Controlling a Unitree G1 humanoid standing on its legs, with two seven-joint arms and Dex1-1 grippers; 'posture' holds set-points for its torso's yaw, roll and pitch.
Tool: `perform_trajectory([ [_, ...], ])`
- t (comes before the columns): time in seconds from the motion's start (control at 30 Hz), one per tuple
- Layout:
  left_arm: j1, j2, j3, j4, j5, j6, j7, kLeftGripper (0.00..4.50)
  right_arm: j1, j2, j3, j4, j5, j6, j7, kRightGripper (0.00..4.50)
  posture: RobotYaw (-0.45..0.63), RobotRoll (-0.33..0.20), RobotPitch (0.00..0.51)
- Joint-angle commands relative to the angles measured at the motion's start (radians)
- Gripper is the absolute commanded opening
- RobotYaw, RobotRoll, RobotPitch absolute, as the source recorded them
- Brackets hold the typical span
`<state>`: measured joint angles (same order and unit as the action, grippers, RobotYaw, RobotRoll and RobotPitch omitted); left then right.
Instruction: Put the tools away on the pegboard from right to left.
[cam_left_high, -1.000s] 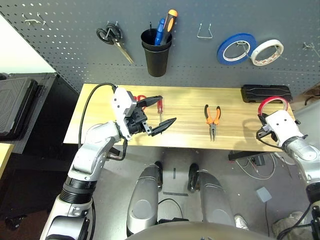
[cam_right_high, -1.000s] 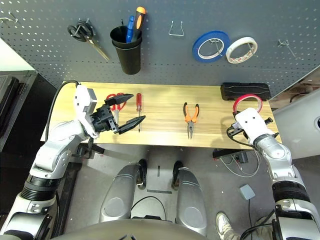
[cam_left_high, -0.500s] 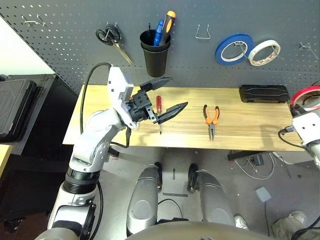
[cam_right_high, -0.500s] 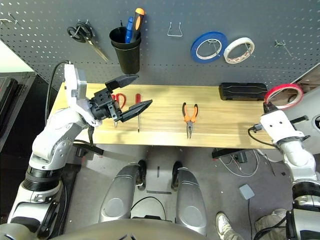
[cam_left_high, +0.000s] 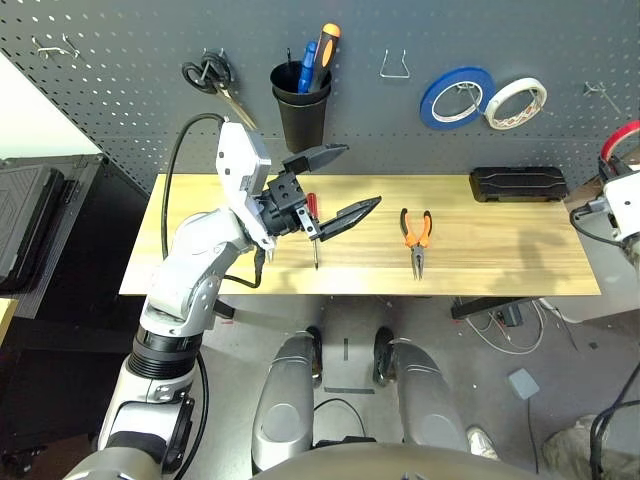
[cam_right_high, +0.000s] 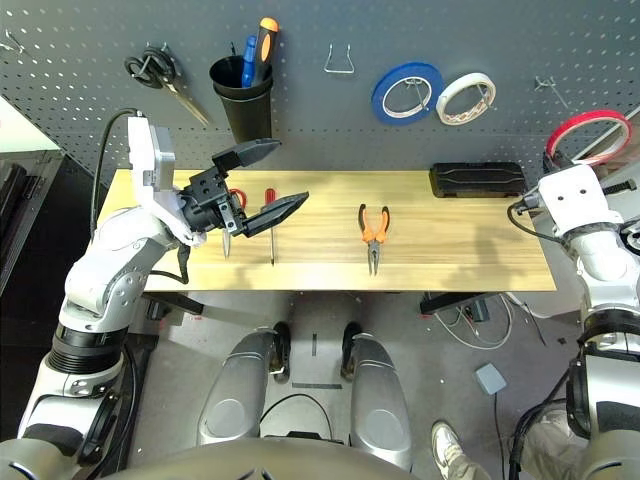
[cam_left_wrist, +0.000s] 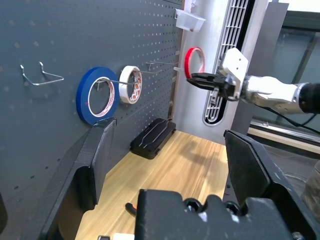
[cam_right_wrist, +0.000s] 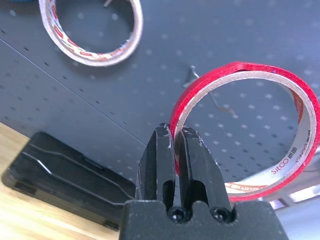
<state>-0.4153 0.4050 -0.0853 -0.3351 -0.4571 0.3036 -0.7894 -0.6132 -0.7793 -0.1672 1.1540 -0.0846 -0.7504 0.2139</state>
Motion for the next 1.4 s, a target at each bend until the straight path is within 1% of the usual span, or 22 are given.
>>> perform_trajectory([
  [0.03, -0.002, -0.001, -0.021, 0.007, 0.017, 0.0, 0.0, 4.5, -0.07, -0.002, 0.014, 0.055, -0.007, 0.085, 0.03, 0.01, 0.14, 0.0, 0.196],
  [0.33, 0.004, 0.009, -0.02, -0.004, 0.027, 0.012, 0.008, 4.5, -0.24, 0.027, 0.059, 0.131, -0.041, 0.285, 0.055, 0.01, 0.16, 0.0, 0.205],
  [0.47, 0.011, 0.013, -0.024, -0.012, 0.03, 0.017, 0.017, 4.5, -0.289, 0.053, 0.044, 0.155, -0.03, 0.409, 0.046, 0.01, 0.16, 0.0, 0.208],
  [0.53, 0.014, 0.014, -0.025, -0.015, 0.031, 0.019, 0.02, 4.5, -0.307, 0.064, 0.029, 0.159, -0.018, 0.44, 0.032, 0.01, 0.16, 0.0, 0.209],
  [0.57, 0.015, 0.014, -0.025, -0.016, 0.032, 0.02, 0.021, 4.5, -0.314, 0.069, 0.022, 0.158, -0.013, 0.445, 0.025, 0.63, 0.17, 0.0, 0.21],
  [0.6, 0.015, 0.015, -0.025, -0.017, 0.032, 0.021, 0.023, 4.5, -0.318, 0.073, 0.017, 0.157, -0.01, 0.443, 0.019, 0.88, 0.17, 0.0, 0.21],
  [0.77, 0.019, 0.017, -0.024, -0.022, 0.033, 0.025, 0.03, 4.5, -0.293, 0.082, 0.013, 0.136, -0.003, 0.357, -0.006, 2.69, 0.17, 0.0, 0.214],
  [0.83, 0.026, 0.018, -0.025, -0.025, 0.035, 0.026, 0.034, 4.5, -0.24, 0.086, 0.004, 0.115, 0.009, 0.257, -0.02, 3.5, 0.17, 0.0, 0.214],
  [0.9, 0.03, 0.018, -0.027, -0.026, 0.038, 0.025, 0.036, 4.5, -0.186, 0.091, 0.006, 0.093, 0.01, 0.173, -0.017, 4.21, 0.17, 0.0, 0.214],
  [0.93, 0.031, 0.018, -0.028, -0.025, 0.038, 0.024, 0.037, 4.5, -0.165, 0.094, 0.008, 0.085, 0.01, 0.147, -0.015, 4.49, 0.17, 0.0, 0.214],
  [0.97, 0.032, 0.019, -0.028, -0.025, 0.039, 0.024, 0.037, 4.5, -0.141, 0.098, 0.007, 0.078, 0.014, 0.124, -0.01, 4.49, 0.17, 0.0, 0.214],
  [1.03, 0.039, 0.03, -0.031, -0.021, 0.046, 0.027, 0.031, 4.5, -0.053, 0.113, 0.006, 0.042, 0.025, 0.064, 0.003, 4.49, 0.16, 0.0, 0.217],
  [1.1, 0.048, 0.048, -0.038, -0.016, 0.06, 0.026, 0.021, 4.5, 0.023, 0.129, 0.001, 0.005, 0.041, 0.062, 0.013, 4.49, 0.16, 0.0, 0.219],
  [1.23, 0.058, 0.078, -0.052, -0.008, 0.081, 0.042, 0.02, 4.5, 0.114, 0.15, 0.003, -0.065, 0.059, 0.088, 0.034, 4.49, 0.16, 0.0, 0.224],
  [1.4, 0.081, 0.156, -0.107, 0.011, 0.173, 0.109, 0.032, 4.5, 0.193, 0.216, 0.026, -0.184, 0.104, 0.315, 0.148, 4.49, 0.16, 0.0, 0.229],
])
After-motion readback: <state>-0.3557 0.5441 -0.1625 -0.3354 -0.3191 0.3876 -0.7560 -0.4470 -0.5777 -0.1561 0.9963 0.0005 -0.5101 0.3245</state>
